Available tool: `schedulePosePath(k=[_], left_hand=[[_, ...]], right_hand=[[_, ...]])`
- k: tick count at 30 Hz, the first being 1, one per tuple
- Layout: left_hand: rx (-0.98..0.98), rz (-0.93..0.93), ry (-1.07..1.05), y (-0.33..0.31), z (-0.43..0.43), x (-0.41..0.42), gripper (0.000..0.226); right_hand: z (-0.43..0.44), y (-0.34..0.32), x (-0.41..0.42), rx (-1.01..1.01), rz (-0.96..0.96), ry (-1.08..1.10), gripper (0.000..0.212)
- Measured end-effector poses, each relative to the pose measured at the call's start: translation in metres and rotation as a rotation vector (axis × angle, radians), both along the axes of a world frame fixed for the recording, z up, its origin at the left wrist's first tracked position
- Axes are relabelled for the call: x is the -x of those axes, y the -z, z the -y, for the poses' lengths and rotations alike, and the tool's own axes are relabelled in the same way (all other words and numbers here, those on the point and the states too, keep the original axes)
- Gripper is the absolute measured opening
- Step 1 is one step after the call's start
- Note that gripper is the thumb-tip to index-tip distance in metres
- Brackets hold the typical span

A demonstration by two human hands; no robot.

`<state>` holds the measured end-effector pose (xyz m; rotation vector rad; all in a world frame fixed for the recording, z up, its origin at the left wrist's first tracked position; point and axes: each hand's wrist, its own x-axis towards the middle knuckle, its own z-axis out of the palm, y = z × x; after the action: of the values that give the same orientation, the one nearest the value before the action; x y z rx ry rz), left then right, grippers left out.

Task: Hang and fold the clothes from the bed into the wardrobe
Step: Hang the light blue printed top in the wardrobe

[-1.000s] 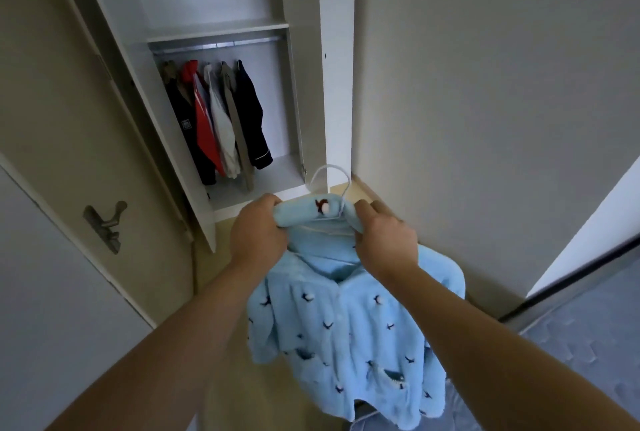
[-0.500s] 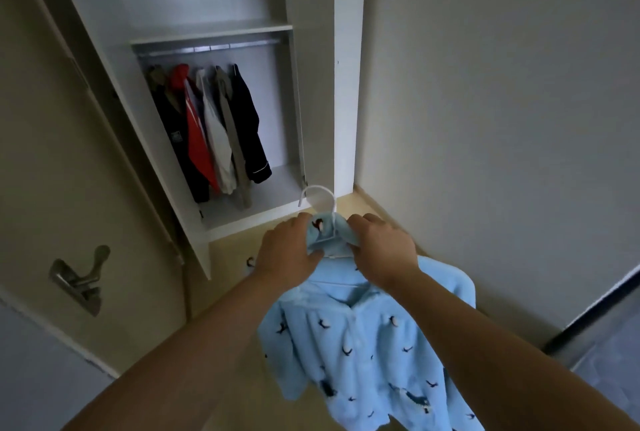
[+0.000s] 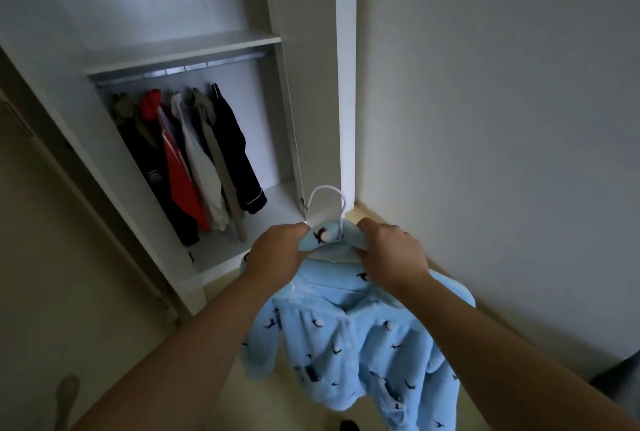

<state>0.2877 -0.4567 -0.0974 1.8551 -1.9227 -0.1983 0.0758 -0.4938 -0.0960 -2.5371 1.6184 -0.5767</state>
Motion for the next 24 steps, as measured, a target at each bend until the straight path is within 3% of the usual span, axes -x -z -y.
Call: schedulePosePath(k=[7,12,18,24], left_hand=[[-0.032,0.063,-0.020,0.003,0.116,-0.082,0.014],[0.104,-0.107,0.000,-0.024,0.210,-0.125,0.049],[0.209,-0.430,-0.064,-0.039,0.311,-0.170,0.022],[0.251,-0.355,-0.063,-0.021,0.418,-0.227,0.028]], right_hand=[[0.121,0.004,-0.085,-0.005,0.021,-0.065,0.023],[0.218,-0.017,-0.141,-0.020,0.024,-0.113,0.016],[0.314,-0.023,-0.213,-0.032,-0.015,-0.096,0.012],[0.403,-0.001,-0.285,-0.090,-0.016,-0.072,0.016]])
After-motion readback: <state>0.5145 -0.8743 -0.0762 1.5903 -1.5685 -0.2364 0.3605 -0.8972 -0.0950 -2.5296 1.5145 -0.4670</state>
